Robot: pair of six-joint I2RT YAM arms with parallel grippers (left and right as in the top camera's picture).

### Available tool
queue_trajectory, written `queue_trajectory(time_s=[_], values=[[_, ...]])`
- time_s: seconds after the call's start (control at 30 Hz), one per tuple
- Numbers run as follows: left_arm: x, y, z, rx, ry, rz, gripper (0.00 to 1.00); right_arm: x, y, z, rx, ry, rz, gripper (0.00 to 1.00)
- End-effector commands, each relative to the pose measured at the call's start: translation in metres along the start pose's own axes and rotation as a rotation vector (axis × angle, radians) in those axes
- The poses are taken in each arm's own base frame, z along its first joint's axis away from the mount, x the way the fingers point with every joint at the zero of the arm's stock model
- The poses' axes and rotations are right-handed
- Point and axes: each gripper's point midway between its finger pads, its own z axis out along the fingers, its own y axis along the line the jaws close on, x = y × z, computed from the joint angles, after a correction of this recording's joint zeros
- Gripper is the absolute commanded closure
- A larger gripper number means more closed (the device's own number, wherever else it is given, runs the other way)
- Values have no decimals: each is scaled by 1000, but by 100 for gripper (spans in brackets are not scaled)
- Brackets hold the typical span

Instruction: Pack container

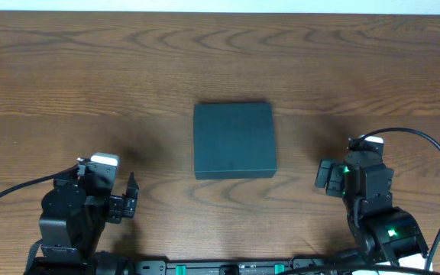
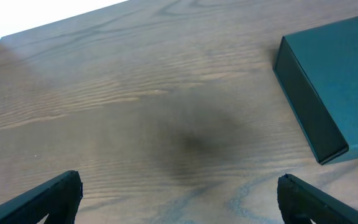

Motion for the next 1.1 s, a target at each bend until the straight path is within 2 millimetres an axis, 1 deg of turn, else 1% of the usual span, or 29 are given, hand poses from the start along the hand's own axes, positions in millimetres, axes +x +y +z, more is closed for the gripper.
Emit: queue_trajectory(time_s=[0.0,0.57,0.67,0.77,0.9,1.0,1.07], values=[[0,0,1,2,1,6,1,2,-1,1,14,0,9,1],[0,0,1,2,1,6,2,3,-2,1,16,6,7,1],[0,0,1,2,1,6,2,1,-2,-3,10,-11,14,1],[0,0,1,2,1,6,2,-6,-9,-14,13,-74,23,1],[0,0,1,2,1,6,2,-9,17,-44,-235,-156,58,1],[0,0,1,2,1,6,2,-14,34,-67,-386,-260,-42,1],[0,0,1,2,1,6,2,-20,40,-73,-432,-354,-119,1]])
